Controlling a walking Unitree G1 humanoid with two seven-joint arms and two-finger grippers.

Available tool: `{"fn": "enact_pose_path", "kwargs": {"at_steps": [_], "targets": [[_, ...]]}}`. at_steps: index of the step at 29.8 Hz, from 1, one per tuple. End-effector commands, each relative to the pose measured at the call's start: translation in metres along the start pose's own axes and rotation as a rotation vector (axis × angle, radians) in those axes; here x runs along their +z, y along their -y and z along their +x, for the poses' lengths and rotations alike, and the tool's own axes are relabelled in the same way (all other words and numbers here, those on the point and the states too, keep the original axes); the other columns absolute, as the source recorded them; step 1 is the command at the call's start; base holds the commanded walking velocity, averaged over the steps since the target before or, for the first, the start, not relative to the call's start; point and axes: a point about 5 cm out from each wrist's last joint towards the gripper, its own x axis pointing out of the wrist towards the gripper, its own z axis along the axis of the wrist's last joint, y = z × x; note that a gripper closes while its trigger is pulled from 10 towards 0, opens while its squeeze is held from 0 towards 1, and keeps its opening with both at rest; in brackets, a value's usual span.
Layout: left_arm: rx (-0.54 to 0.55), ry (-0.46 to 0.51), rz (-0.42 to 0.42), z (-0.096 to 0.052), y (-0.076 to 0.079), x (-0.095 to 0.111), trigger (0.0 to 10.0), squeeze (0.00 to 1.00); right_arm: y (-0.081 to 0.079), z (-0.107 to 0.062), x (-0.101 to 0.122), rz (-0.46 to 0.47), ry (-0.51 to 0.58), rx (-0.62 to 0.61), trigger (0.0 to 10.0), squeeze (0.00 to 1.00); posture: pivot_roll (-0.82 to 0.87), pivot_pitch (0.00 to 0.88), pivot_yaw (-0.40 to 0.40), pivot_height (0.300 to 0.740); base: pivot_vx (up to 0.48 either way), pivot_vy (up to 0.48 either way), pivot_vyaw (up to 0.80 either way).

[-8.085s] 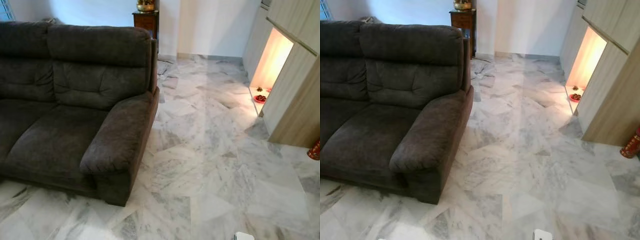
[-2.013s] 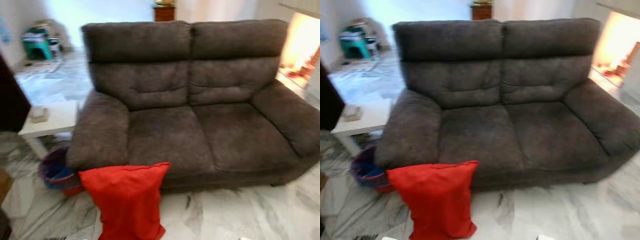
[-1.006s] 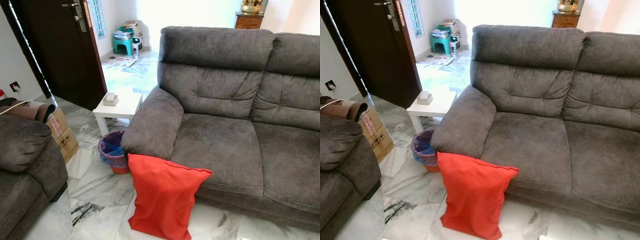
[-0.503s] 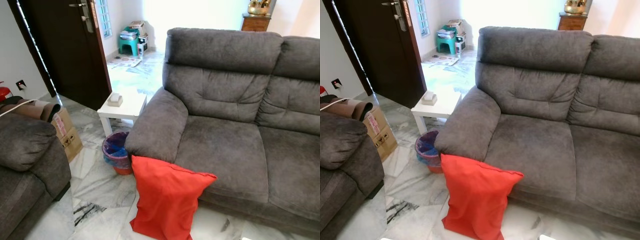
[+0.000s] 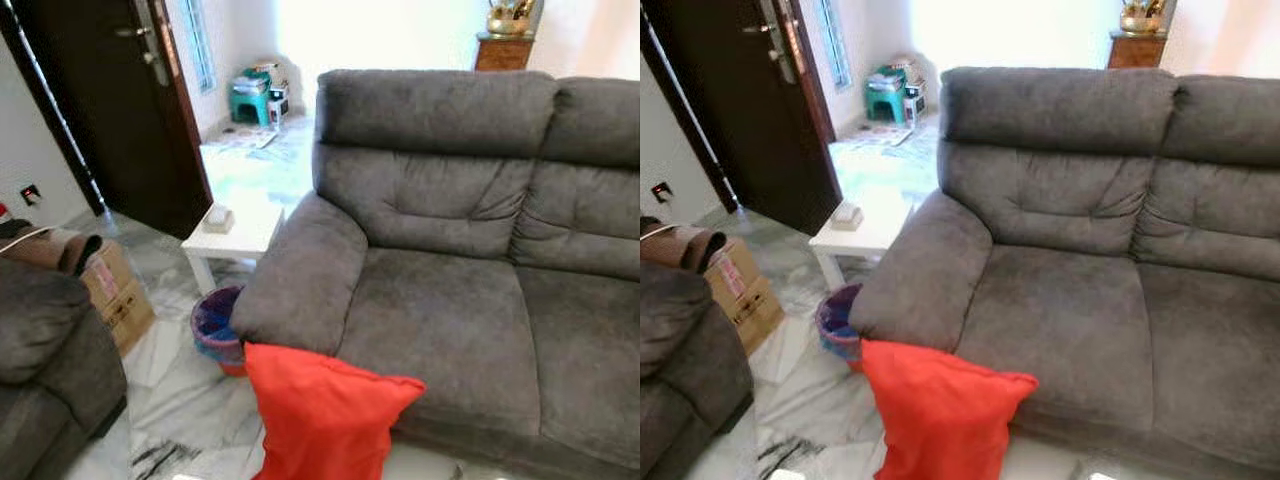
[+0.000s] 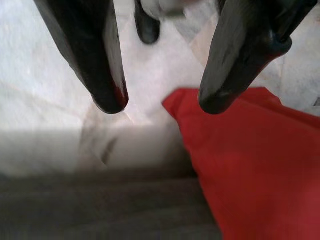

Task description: Move the pillow to the sofa from floor

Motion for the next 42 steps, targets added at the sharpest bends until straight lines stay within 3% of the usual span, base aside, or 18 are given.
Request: {"fn": "enact_pose_path", "kwargs": {"at_steps": [1,17,26,30,37,42], "targets": [[0.030,-0.022,-0.004,-0.002,-0.012,-0.006,10.0,0.00,-0.012,0.001,-0.001,0.001,0.001,0.030,10.0,0.00,-0.04,0.017,0.037,0.740,0.337,0.000,0.00],[0.042,-0.010,-0.003,-0.004,-0.019,-0.007,10.0,0.00,-0.012,0.001,-0.003,-0.018,-0.012,0.032,10.0,0.00,-0.04,0.023,0.041,0.740,0.060,0.000,0.00],[0.037,-0.009,0.010,-0.005,-0.022,-0.008,10.0,0.00,-0.013,0.000,-0.007,-0.017,-0.035,0.053,10.0,0.00,-0.04,0.018,0.044,0.740,0.000,0.000,0.80],[0.024,0.006,0.021,-0.002,-0.014,0.000,10.0,0.00,-0.013,0.000,-0.008,0.012,-0.032,0.051,10.0,0.00,-0.04,0.008,0.045,0.740,0.000,0.000,0.60],[0.030,0.026,0.022,-0.002,-0.014,0.004,10.0,0.00,-0.013,0.001,-0.003,0.020,0.002,0.051,10.0,0.00,-0.04,0.006,0.046,0.740,0.000,0.000,0.00],[0.053,0.150,0.020,-0.001,-0.019,0.030,10.0,0.00,-0.014,0.004,0.017,-0.001,0.087,0.062,10.0,0.00,-0.04,0.015,0.044,0.740,0.000,0.000,0.00]]}}
